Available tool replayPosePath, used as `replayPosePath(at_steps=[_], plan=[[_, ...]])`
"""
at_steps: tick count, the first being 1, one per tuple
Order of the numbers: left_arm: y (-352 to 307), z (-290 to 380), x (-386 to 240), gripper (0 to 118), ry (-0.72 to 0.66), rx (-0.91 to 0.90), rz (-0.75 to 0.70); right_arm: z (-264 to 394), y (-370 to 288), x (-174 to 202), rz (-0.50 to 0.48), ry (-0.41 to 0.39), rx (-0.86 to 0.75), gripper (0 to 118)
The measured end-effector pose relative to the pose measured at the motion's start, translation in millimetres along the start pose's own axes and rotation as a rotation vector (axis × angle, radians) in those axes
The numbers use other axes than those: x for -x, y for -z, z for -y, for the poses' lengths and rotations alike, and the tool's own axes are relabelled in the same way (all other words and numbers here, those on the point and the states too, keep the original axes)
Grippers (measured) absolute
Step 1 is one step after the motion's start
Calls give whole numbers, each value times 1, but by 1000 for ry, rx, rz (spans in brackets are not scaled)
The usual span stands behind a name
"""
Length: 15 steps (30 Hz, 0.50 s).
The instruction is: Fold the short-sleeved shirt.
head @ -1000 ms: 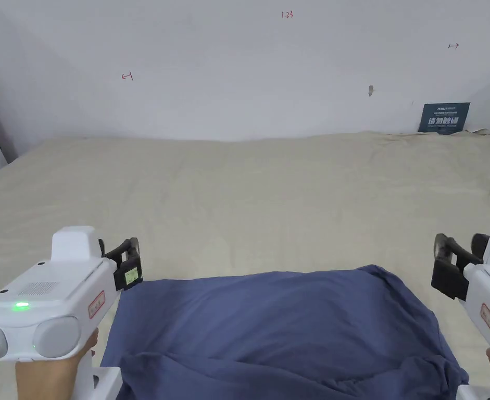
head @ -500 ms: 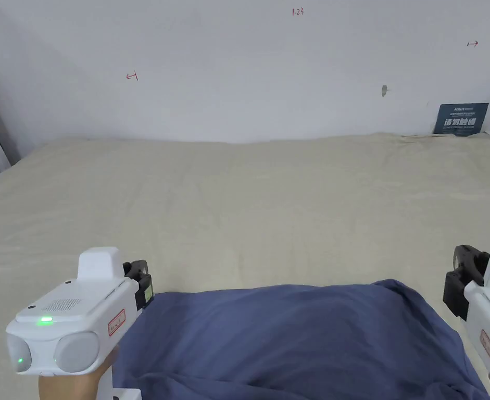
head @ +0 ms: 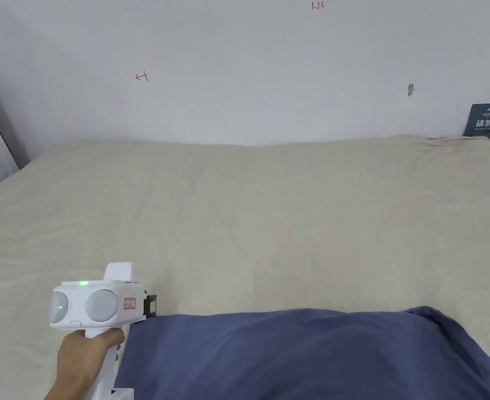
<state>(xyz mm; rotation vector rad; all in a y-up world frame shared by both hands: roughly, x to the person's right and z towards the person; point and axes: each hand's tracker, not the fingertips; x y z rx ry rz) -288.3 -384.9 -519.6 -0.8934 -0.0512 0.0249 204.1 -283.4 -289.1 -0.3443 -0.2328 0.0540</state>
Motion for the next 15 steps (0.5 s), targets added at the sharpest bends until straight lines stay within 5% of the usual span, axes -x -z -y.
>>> replayPosePath(at_steps=[1, 3, 5, 7, 13, 15], plan=[[8, -2, 3, 0, -5, 31, 0, 1, 3, 0, 1, -3, 4, 1], [20, -5, 10, 19, -39, 51, -7, 3, 8, -1, 3, -9, 17, 1], [30, -8, 15, 59, -61, 76, -19, 6, 12, -2, 4, -11, 28, 1], [35, -8, 19, 81, -74, 88, -24, 9, 16, -3, 6, -14, 40, 1], [53, -11, 20, 82, -60, 147, -39, 17, 22, -8, 8, -9, 73, 1], [58, -9, 18, 74, -49, 190, -43, 19, 24, -9, 12, -12, 81, 1]])
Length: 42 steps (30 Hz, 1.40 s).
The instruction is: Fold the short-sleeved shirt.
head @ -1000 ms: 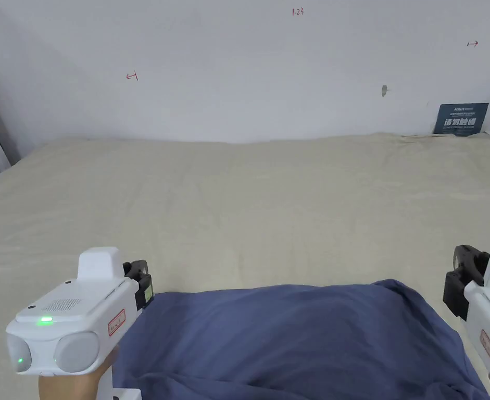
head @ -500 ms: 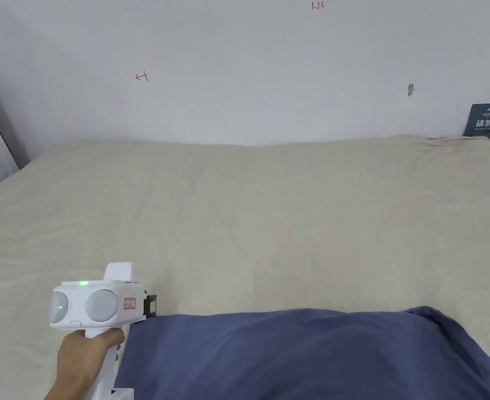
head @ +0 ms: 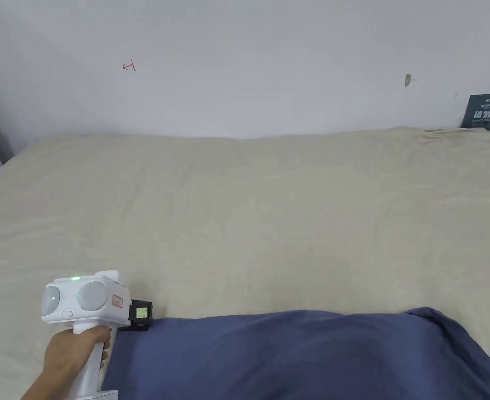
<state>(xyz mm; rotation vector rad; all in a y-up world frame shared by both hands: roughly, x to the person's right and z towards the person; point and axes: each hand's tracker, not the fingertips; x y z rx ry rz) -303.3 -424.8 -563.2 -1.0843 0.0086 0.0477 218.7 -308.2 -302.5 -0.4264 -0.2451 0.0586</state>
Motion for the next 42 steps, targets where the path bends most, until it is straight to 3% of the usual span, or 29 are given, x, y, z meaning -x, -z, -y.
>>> replayPosePath(at_steps=[1, 2, 3, 5, 8, 16, 20, 21, 22, 25, 26, 29, 32, 34, 38, 42], plan=[[1, 1, -2, 59, 5, 7, -5, 0, 0, -1, -1, 0, 3, 1], [1, 2, -3, 36, 10, 8, -3, 1, 1, -2, -2, 2, 7, 1], [2, 5, -4, 25, 17, 14, -3, 1, 2, -3, -4, 7, 10, 1], [5, 6, -6, 20, 19, 19, 2, 1, 4, -4, -8, 11, 17, 1], [2, 7, -9, 1, 27, 20, 22, -1, 10, -7, -20, 30, 34, 1], [-32, 17, -12, 0, 56, -59, 76, -14, 74, -19, -139, 165, 199, 1], [-63, 28, -17, 0, 81, -108, 107, -13, 127, -17, -143, 131, 308, 2], [-70, 30, -17, 0, 84, -119, 113, -11, 139, -14, -157, 118, 351, 6], [-74, 31, -17, 0, 86, -123, 116, -9, 148, -12, -162, 111, 368, 18], [-88, 35, -17, 0, 86, -139, 132, 1, 172, -6, -171, 104, 436, 85], [-91, 36, -17, 0, 87, -141, 134, 5, 178, -3, -167, 89, 456, 94], [-98, 38, -17, 0, 100, -151, 134, 15, 190, 2, -141, 50, 503, 100], [-95, 35, -10, 0, 101, -154, 138, 22, 199, 4, -124, 50, 531, 98], [-97, 36, -10, 0, 103, -155, 134, 24, 202, 3, -123, 57, 546, 88], [-91, 37, -6, 0, 104, -150, 128, 23, 197, 4, -138, 72, 546, 4], [-92, 39, -8, 0, 103, -151, 125, 19, 179, 1, -145, 57, 503, 3]])
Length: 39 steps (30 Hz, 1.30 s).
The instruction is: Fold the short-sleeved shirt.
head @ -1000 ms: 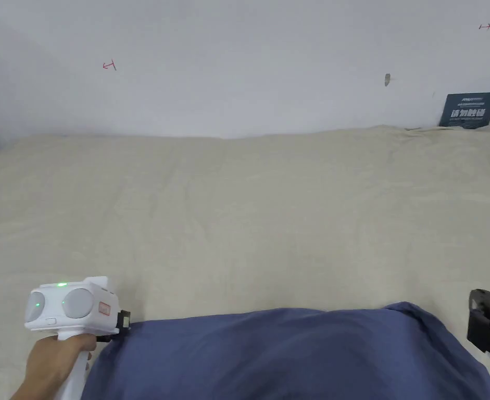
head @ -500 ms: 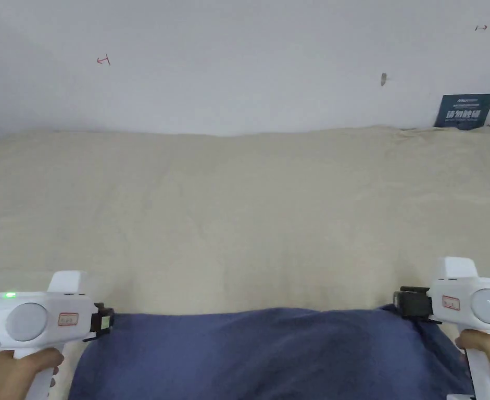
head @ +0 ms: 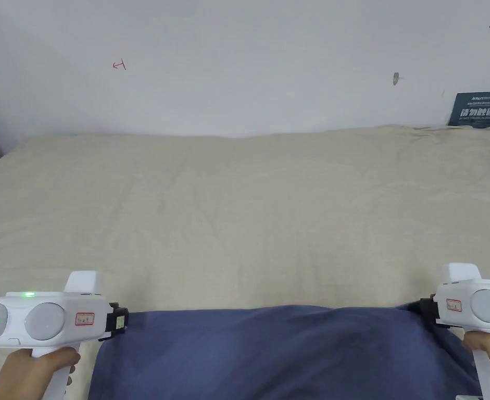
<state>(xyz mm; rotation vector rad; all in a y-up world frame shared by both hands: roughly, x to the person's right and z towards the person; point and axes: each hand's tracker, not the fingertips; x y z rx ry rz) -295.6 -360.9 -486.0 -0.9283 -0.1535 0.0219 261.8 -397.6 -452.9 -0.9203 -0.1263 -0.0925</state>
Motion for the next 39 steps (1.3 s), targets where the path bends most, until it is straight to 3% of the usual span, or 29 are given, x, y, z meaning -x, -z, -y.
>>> replayPosePath(at_steps=[23, 30, 39], plan=[[-104, 33, 12, 0, -71, -122, -58, 68, -230, -61, -127, 24, -293, 3], [-126, 75, 11, 0, -54, -103, -37, 120, -249, -65, -140, 55, -272, 3], [-111, 149, 14, 0, -45, 8, -50, 192, -223, -70, -113, 145, -137, 3]])
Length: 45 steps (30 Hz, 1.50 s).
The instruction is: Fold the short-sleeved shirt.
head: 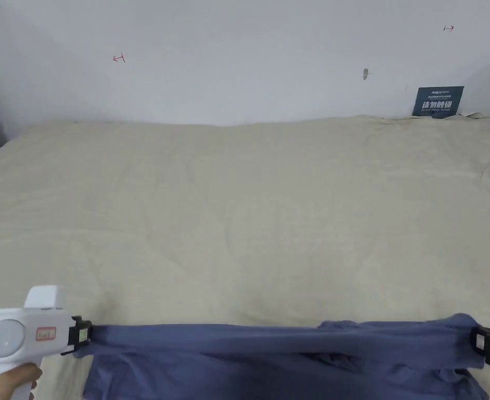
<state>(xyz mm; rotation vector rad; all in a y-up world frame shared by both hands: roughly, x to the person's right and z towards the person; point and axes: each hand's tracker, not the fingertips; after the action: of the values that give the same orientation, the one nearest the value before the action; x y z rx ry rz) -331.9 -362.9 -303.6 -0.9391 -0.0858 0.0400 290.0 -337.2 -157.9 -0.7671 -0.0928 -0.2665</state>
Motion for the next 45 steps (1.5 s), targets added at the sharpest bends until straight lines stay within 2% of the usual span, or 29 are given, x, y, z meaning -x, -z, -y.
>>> replayPosePath(at_steps=[7, 13, 21, 22, 23, 24, 25, 26, 27, 28, 29, 36, 43, 45], plan=[[24, 40, 14, 0, 10, 69, -17, 47, 16, -8, 48, 57, 103, 3], [36, 57, 16, 0, 33, 124, -32, 66, 37, -12, 90, 76, 195, 3], [37, 62, 17, 0, 26, 137, -36, 73, 40, -14, 101, 101, 216, 4], [36, 61, 16, 6, 16, 138, -35, 71, 38, -12, 100, 102, 215, 4], [34, 59, 16, 17, 6, 137, -30, 69, 35, -11, 97, 100, 211, 10], [31, 57, 16, 32, -5, 132, -16, 65, 31, -8, 96, 93, 200, 20], [29, 55, 15, 54, -4, 130, -23, 61, 27, -6, 100, 86, 183, 38], [25, 51, 11, 86, -8, 124, -30, 56, 22, -4, 108, 79, 164, 67], [22, 47, 9, 107, -7, 119, -41, 50, 18, -2, 107, 75, 151, 86], [19, 43, 7, 117, -5, 111, -50, 43, 13, 1, 105, 74, 133, 98], [15, 39, 6, 118, -2, 96, -58, 37, 8, 3, 104, 74, 101, 103], [-31, -7, -23, 118, 21, -148, -48, -18, -34, 36, 70, 27, -169, 103], [-62, -40, -56, 118, 68, -351, -17, -48, -59, 75, 84, -88, -392, 103], [-68, -44, -65, 111, 67, -422, -9, -52, -61, 83, 95, -102, -437, 103]])
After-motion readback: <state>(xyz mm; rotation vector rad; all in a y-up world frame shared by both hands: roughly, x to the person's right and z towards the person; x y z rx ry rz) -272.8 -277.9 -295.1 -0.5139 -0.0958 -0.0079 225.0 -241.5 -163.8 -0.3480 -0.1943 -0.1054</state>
